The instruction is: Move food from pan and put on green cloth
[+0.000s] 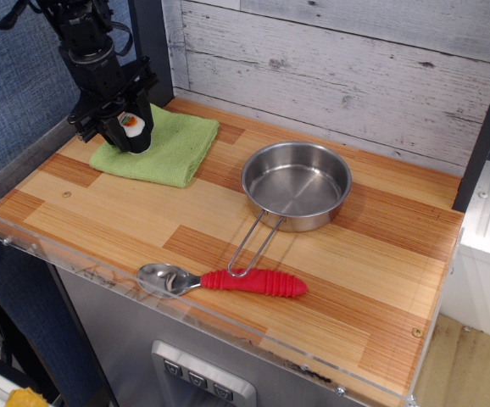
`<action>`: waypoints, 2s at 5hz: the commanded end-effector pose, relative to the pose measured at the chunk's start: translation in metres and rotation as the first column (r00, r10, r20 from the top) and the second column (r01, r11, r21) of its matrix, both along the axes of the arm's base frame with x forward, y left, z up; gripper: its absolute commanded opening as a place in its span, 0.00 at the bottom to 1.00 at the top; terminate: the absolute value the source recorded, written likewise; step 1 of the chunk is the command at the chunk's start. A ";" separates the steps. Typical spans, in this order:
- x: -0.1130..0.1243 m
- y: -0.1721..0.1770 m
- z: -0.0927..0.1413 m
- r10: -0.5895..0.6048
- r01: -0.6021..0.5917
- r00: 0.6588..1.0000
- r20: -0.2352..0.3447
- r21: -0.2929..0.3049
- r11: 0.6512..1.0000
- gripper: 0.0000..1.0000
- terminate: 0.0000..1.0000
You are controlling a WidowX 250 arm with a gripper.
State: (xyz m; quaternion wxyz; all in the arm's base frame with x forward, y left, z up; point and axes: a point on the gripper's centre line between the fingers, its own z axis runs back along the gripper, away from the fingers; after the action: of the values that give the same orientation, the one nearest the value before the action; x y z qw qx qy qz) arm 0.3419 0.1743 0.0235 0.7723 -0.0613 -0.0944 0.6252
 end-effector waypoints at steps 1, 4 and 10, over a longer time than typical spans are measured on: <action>-0.007 0.007 0.015 0.028 -0.029 1.000 0.010 0.078 0.997 1.00 0.00; -0.006 0.007 0.029 0.052 -0.055 0.998 0.041 0.073 0.996 1.00 0.00; -0.030 0.007 0.160 0.057 -0.051 0.972 0.230 -0.031 0.998 1.00 0.00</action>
State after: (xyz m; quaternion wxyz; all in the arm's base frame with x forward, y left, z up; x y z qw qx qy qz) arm 0.3251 0.1763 0.1568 0.7435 -0.1368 -0.1400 0.6394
